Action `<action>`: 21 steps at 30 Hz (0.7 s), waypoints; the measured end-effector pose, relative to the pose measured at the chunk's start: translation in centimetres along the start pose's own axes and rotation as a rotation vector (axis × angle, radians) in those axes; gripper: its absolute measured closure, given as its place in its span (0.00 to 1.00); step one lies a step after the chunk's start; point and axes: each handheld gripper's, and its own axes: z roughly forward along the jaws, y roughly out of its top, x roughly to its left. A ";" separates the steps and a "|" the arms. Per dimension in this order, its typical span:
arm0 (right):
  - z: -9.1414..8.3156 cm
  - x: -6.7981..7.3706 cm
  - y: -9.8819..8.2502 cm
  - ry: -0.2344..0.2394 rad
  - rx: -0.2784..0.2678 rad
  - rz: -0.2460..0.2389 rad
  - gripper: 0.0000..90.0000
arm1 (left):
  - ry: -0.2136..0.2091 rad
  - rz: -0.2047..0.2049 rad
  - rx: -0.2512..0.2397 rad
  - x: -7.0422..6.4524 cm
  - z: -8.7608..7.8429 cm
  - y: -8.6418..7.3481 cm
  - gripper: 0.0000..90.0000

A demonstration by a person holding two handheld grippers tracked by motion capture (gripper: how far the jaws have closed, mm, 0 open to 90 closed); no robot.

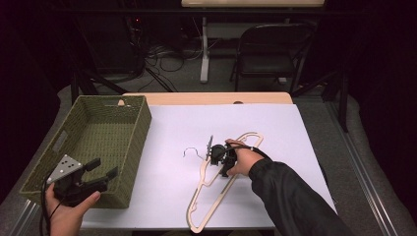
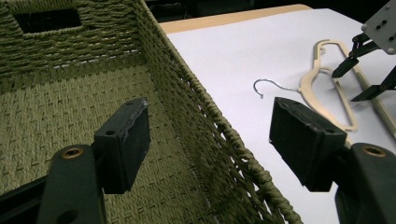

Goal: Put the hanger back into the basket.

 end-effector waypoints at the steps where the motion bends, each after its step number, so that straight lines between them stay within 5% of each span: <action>1: 0.0 0.0 0.0 0.000 0.000 0.000 0.45 | 0.001 0.001 0.000 0.0 0.0 0.0 0.32; 15: 0.7 -0.5 0.1 0.030 0.015 -0.013 0.44 | 0.002 -0.006 0.006 0.2 0.2 -0.2 0.32; 21: 0.9 -0.8 -0.1 0.058 -0.018 -0.041 0.46 | 0.002 -0.006 0.007 0.2 0.3 -0.2 0.32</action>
